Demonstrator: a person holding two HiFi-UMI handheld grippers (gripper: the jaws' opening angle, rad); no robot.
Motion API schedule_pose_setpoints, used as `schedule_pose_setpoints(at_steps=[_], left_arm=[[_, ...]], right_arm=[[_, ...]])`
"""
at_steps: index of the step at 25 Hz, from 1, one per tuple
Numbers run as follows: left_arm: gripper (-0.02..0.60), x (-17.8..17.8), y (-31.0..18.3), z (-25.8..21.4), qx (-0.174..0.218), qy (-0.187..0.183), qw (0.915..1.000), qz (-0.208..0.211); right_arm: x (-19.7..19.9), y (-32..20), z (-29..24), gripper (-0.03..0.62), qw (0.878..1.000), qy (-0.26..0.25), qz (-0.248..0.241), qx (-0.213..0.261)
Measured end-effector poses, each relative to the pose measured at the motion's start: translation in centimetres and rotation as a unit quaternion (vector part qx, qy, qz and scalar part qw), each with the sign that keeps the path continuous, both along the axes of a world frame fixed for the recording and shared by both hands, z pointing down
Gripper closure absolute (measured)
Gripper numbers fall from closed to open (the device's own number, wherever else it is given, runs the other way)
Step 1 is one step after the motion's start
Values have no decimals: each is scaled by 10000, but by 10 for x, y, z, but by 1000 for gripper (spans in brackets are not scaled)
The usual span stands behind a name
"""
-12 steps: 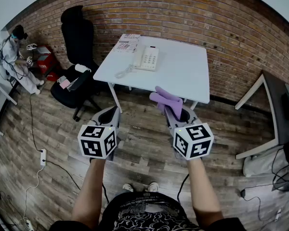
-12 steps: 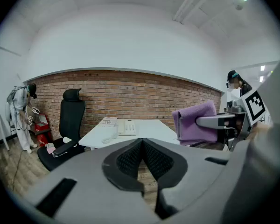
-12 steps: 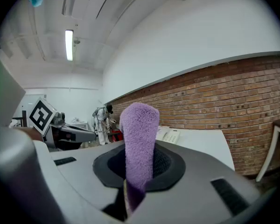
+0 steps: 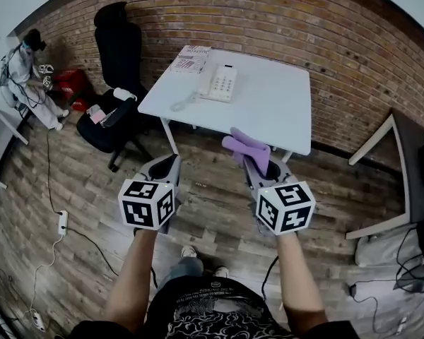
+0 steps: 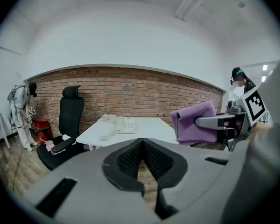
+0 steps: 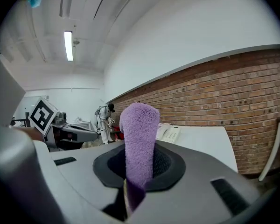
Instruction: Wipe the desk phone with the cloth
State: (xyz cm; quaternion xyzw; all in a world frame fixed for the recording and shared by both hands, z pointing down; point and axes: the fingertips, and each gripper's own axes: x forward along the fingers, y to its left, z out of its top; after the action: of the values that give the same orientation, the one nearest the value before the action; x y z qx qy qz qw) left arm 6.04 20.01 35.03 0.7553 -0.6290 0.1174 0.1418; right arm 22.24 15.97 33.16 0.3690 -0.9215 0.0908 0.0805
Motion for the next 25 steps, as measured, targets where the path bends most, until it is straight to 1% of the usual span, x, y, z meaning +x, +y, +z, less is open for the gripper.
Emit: schedule_pose_setpoints(at_steps=[5, 10, 17, 25], left_arm=[[575, -10, -16, 11, -70, 52, 9999, -74], [575, -27, -47, 19, -96, 106, 9999, -64], [575, -55, -114, 22, -119, 219, 9996, 98], [575, -104, -196, 25, -191, 299, 9986, 399]], right_arm=[[-6, -18, 11, 549, 9999, 30, -36, -90], [-18, -49, 18, 549, 9999, 82, 36, -148], [-43, -112, 22, 549, 9993, 186, 219, -228], [-83, -188, 20, 549, 9973, 216, 602, -347]])
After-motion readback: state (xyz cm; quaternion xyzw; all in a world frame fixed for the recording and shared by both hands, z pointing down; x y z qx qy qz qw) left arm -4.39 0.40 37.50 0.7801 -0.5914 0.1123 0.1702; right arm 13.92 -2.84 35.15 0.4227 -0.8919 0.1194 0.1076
